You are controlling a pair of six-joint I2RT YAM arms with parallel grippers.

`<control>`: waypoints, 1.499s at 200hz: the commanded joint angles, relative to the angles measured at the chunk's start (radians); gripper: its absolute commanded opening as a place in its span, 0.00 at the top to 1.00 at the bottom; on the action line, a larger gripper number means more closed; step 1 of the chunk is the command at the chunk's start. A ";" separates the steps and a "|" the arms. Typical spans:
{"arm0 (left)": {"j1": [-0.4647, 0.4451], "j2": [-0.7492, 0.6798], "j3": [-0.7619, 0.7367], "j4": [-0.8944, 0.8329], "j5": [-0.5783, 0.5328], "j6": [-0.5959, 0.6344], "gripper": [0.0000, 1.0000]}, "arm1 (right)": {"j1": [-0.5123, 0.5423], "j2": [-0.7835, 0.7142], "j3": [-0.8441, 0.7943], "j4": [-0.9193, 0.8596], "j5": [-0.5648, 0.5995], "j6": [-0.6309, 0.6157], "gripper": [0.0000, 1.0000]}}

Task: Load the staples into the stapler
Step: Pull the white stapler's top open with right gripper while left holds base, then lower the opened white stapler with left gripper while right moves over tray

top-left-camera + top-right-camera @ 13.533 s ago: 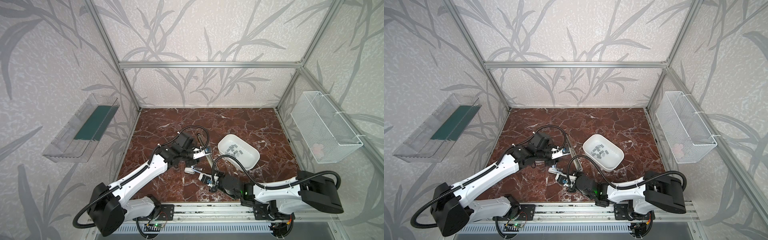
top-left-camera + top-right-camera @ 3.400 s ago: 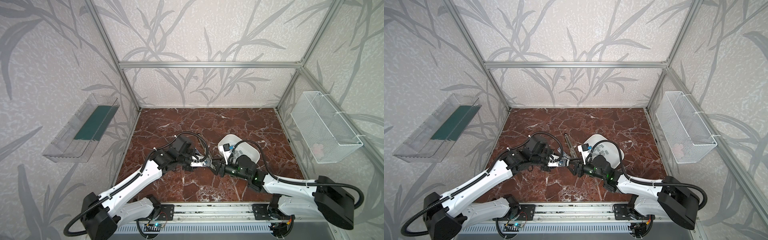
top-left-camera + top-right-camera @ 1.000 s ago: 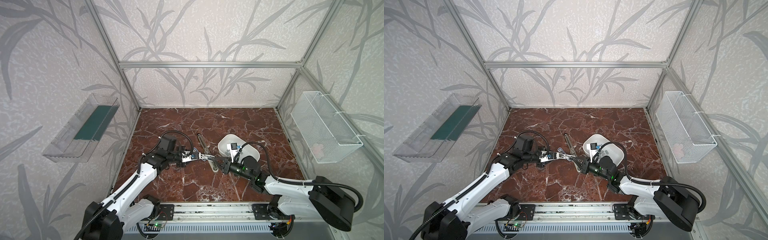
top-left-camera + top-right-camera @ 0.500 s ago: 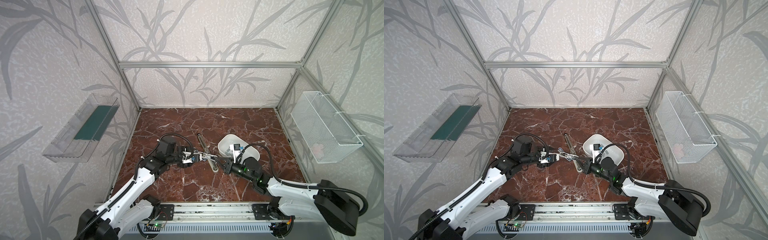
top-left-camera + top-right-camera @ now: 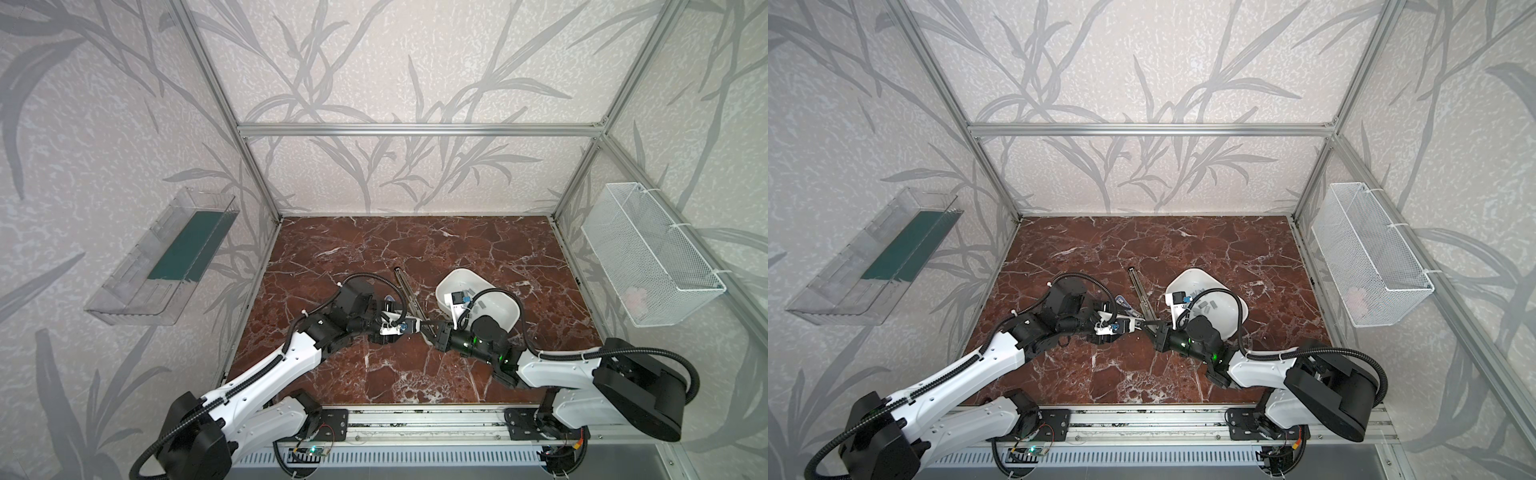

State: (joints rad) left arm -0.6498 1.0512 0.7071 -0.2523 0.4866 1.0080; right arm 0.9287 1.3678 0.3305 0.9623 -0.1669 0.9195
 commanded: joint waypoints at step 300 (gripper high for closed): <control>-0.022 0.448 0.209 -0.428 -0.135 0.483 0.84 | -0.224 -0.172 0.308 -1.065 0.376 -0.556 0.33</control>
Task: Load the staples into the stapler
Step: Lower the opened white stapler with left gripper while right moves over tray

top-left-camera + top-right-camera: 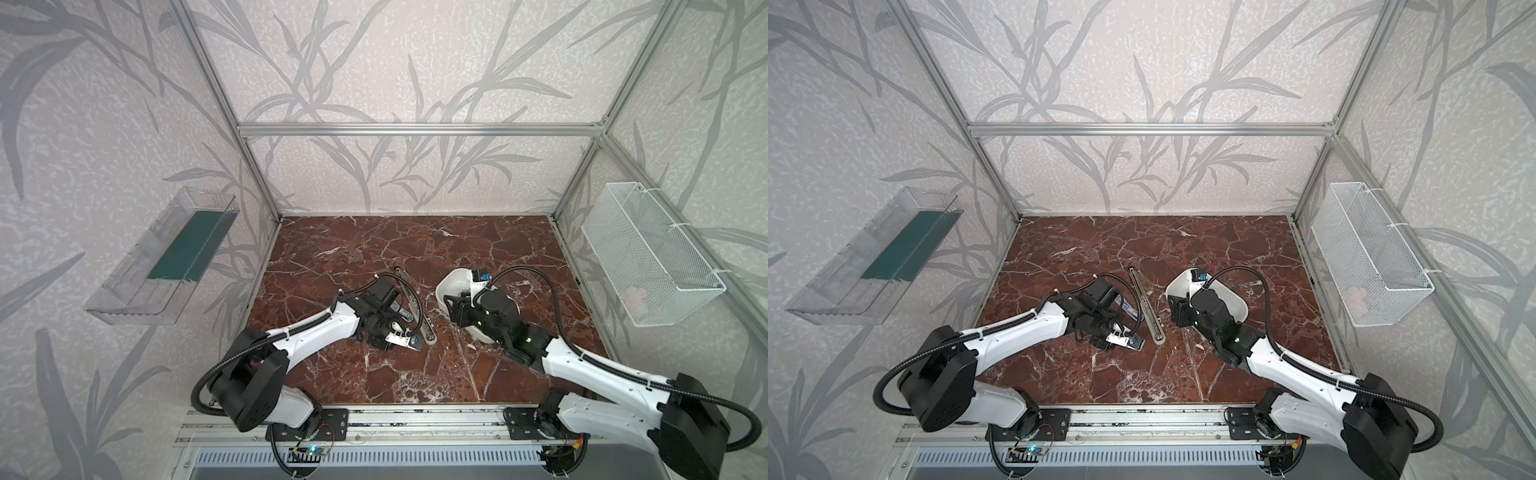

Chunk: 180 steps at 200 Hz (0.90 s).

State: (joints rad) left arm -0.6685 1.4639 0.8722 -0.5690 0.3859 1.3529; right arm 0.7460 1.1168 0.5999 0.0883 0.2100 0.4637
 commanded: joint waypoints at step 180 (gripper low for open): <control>-0.002 0.263 0.225 -0.142 -0.068 0.263 0.52 | -0.065 0.272 0.101 -0.270 -0.048 -0.061 0.57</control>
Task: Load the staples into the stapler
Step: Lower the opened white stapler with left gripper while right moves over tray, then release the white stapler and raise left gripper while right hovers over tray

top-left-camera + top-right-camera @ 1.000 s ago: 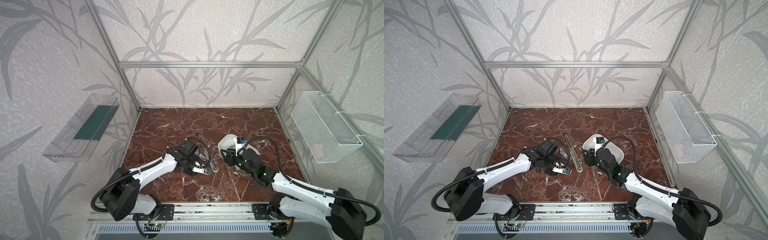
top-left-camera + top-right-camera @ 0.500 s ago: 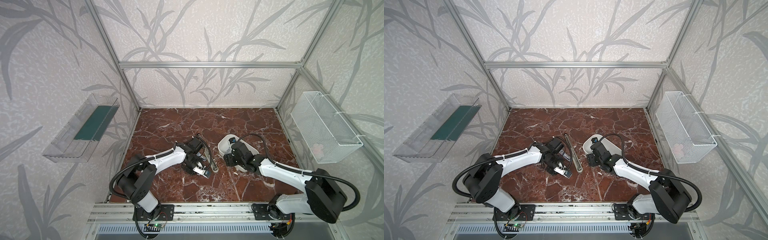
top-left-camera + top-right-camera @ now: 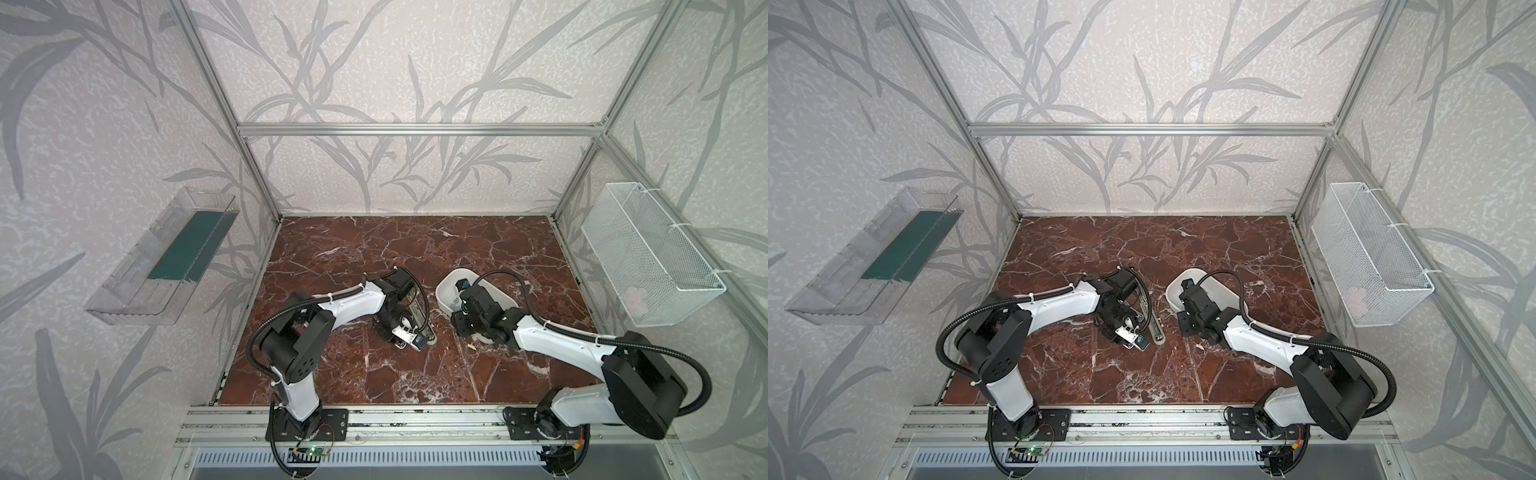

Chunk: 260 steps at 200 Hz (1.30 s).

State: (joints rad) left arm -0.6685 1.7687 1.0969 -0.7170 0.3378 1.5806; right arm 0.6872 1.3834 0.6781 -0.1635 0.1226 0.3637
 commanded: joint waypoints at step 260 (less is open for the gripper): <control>0.169 -0.736 -0.451 0.888 -0.291 -1.823 0.01 | -0.089 -0.270 0.062 -0.108 0.170 0.194 0.47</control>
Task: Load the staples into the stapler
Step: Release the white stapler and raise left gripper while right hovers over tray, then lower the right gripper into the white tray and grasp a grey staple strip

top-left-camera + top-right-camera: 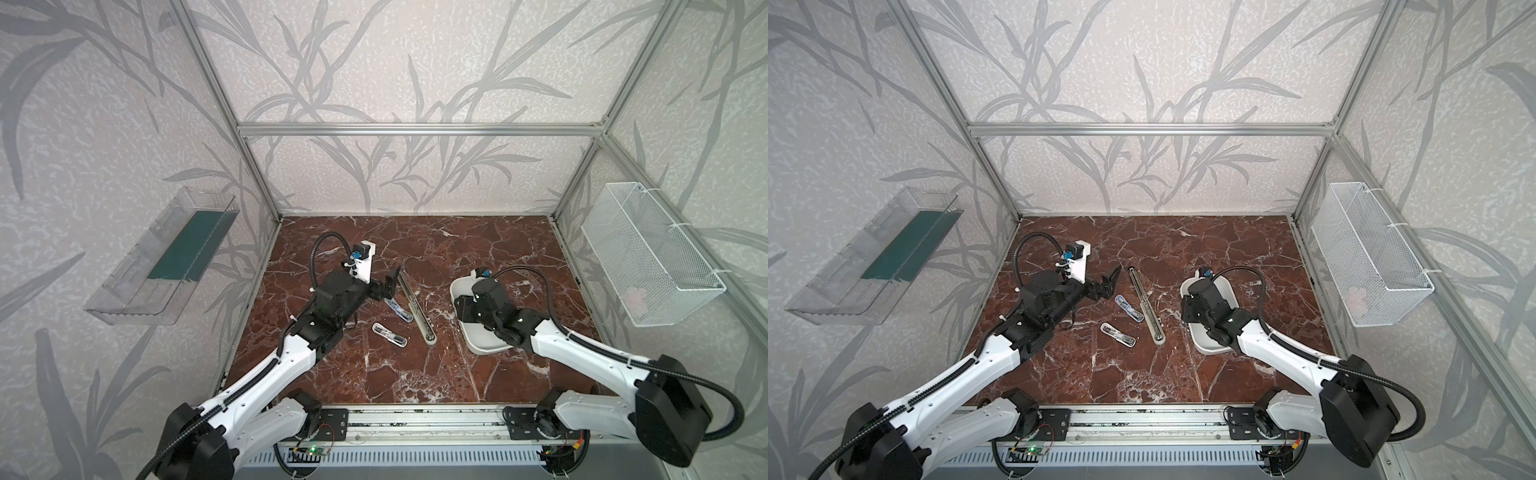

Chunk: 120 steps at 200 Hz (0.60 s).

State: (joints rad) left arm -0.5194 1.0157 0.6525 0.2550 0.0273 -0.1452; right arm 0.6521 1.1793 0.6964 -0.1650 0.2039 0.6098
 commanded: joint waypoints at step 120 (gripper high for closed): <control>0.030 0.038 -0.062 -0.057 -0.179 0.068 0.03 | -0.231 0.279 0.178 -0.256 -0.116 -0.049 0.60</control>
State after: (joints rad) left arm -0.4950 1.0210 0.5140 0.2188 -0.0650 -0.1402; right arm 0.4252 1.4422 0.8303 -0.3641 0.1299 0.5789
